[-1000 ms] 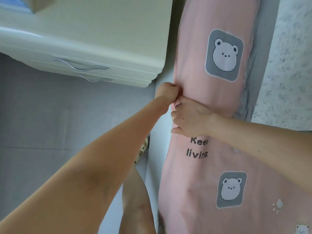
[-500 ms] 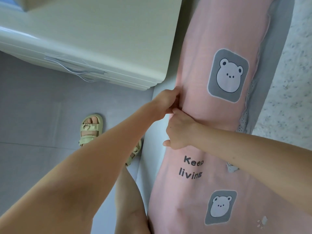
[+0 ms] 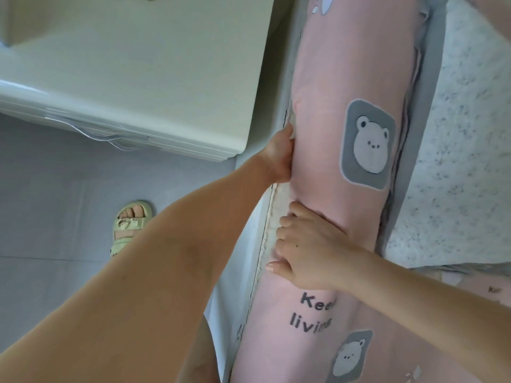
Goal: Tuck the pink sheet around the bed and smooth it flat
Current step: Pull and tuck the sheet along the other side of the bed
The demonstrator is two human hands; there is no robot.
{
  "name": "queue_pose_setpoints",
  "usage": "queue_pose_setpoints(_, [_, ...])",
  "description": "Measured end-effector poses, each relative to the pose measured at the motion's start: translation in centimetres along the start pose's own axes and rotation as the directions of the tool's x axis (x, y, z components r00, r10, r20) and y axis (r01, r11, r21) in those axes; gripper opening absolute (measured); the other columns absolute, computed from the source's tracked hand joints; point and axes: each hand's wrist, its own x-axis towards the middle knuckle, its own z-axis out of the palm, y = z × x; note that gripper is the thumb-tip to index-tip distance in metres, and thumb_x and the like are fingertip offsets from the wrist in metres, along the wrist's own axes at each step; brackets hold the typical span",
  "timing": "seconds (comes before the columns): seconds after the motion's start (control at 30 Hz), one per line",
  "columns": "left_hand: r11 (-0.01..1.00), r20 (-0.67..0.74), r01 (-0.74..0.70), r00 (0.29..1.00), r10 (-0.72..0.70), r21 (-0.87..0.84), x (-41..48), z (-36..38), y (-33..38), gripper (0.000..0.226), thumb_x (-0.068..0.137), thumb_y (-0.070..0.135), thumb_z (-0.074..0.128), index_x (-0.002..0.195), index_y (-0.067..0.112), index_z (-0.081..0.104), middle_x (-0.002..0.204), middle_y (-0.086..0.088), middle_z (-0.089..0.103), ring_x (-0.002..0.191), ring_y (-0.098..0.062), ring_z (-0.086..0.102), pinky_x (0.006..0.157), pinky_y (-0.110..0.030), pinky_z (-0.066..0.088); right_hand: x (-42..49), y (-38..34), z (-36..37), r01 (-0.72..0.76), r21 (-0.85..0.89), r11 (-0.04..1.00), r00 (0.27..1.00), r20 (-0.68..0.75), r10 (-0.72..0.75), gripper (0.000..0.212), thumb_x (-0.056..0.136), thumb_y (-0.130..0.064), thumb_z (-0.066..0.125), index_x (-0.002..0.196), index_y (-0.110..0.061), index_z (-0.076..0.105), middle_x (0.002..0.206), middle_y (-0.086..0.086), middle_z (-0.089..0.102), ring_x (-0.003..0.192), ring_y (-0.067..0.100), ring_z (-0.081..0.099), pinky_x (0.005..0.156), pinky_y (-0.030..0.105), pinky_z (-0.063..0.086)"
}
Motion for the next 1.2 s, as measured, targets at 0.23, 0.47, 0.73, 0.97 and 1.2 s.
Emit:
queue_pose_setpoints(0.23, [0.967,-0.294,-0.159,0.932,0.214,0.201,1.2,-2.4,3.8,0.027,0.095,0.029,0.052,0.081,0.007,0.06,0.064,-0.004,0.056,0.062,-0.018,0.052,0.065,-0.03,0.048,3.0,0.0,0.6,0.031,-0.049,0.998,0.999,0.029,-0.03,0.063,0.097,-0.054,0.019,0.106,-0.014,0.067,0.104,0.001,0.066,0.103,0.021,0.05,0.105,0.039,0.015])
queue_pose_setpoints(0.47, [0.803,-0.34,-0.121,0.862,0.376,0.584,1.9,-1.3,4.8,0.031,0.094,0.016,0.047,0.067,0.008,0.059,0.061,-0.004,0.048,0.054,-0.018,0.045,0.056,-0.025,0.041,0.6,4.2,-1.2,0.056,-0.135,0.989,0.989,-0.127,-0.073,0.051,0.094,-0.046,0.019,0.095,-0.02,0.062,0.094,-0.005,0.062,0.105,0.024,0.051,0.112,0.05,0.011])
queue_pose_setpoints(0.73, [0.762,-0.339,-0.109,0.849,0.406,0.639,3.2,-2.0,5.0,0.027,0.093,0.009,0.043,0.072,0.003,0.059,0.065,-0.009,0.05,0.058,-0.022,0.045,0.058,-0.027,0.043,3.9,6.4,-3.0,0.009,-0.253,0.967,0.996,-0.082,-0.031,0.056,0.097,-0.051,0.023,0.103,-0.016,0.067,0.096,-0.001,0.064,0.1,0.024,0.051,0.117,0.049,0.004])
queue_pose_setpoints(0.97, [0.548,-0.277,-0.156,0.731,0.623,0.821,4.0,-0.7,7.0,0.033,0.096,0.016,0.038,0.127,0.013,0.047,0.114,-0.005,0.06,0.092,-0.022,0.053,0.077,-0.028,0.043,6.7,8.3,-4.1,-0.066,-0.252,0.965,0.997,-0.047,0.056,0.059,0.097,-0.052,0.02,0.111,-0.018,0.066,0.102,-0.002,0.062,0.095,0.021,0.048,0.11,0.046,0.014])
queue_pose_setpoints(1.2, [0.625,-0.337,-0.08,0.786,0.518,0.777,5.0,0.2,10.4,0.028,0.089,0.002,0.037,0.066,0.012,0.05,0.074,-0.012,0.061,0.071,-0.032,0.066,0.066,-0.042,0.06,4.3,8.4,-3.7,-0.043,-0.199,0.979,0.986,-0.168,0.01,0.062,0.096,-0.053,0.024,0.089,-0.015,0.072,0.076,-0.003,0.056,0.074,0.02,0.034,0.091,0.04,0.018])
